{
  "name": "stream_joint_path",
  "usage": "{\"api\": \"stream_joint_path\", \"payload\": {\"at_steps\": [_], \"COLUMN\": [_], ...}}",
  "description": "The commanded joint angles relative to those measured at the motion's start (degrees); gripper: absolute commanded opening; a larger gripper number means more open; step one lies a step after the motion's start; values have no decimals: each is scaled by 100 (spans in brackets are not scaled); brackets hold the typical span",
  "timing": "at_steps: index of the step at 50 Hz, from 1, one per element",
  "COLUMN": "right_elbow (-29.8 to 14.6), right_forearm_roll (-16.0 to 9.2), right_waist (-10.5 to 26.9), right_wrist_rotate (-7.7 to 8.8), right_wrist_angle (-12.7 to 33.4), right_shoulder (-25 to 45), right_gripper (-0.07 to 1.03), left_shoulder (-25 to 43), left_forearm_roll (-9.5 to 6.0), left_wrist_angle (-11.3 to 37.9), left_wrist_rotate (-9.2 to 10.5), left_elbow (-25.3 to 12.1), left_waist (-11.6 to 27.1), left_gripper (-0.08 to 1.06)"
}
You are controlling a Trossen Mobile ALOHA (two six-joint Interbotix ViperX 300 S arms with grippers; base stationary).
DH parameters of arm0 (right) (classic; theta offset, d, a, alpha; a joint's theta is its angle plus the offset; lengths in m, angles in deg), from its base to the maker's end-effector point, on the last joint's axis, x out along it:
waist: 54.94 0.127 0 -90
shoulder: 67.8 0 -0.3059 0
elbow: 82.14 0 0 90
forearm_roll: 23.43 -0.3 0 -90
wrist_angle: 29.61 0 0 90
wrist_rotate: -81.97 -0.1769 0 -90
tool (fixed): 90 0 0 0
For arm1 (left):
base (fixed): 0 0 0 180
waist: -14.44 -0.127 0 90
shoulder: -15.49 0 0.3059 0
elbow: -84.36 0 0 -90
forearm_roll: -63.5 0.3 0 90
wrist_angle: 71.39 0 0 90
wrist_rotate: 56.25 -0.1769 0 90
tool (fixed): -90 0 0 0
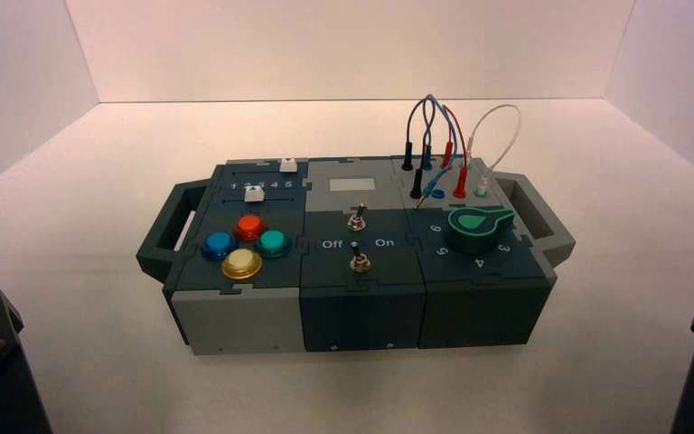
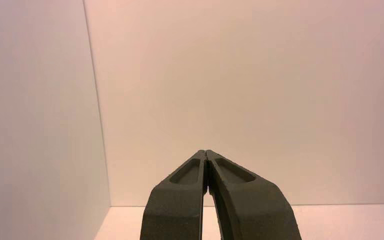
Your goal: Move the bottom slider to position 5.
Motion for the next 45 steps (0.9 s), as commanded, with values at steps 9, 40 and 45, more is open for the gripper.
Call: {"api": "stream_joint_path", "payload": {"at_steps": [9, 40, 45], "right_elbow": [-176, -510, -615], "right_forearm_roll": [-9, -35, -44], "right_waist": [18, 448, 562], "right_wrist_rotate": [-9, -97, -97], "right_wrist_angle": [0, 932, 1107], "right_shoulder": [18, 44, 44], "right_gripper": [-2, -2, -2], "left_shoulder": [18, 193, 325], "left_forearm_roll": [-9, -9, -26], "left_wrist_angle": [35, 1573, 2013], "left_wrist_rotate": [-35, -35, -35], "left_elbow": [-141, -589, -747], "left_waist": [-18, 563, 826], "left_gripper": [-3, -3, -3]}}
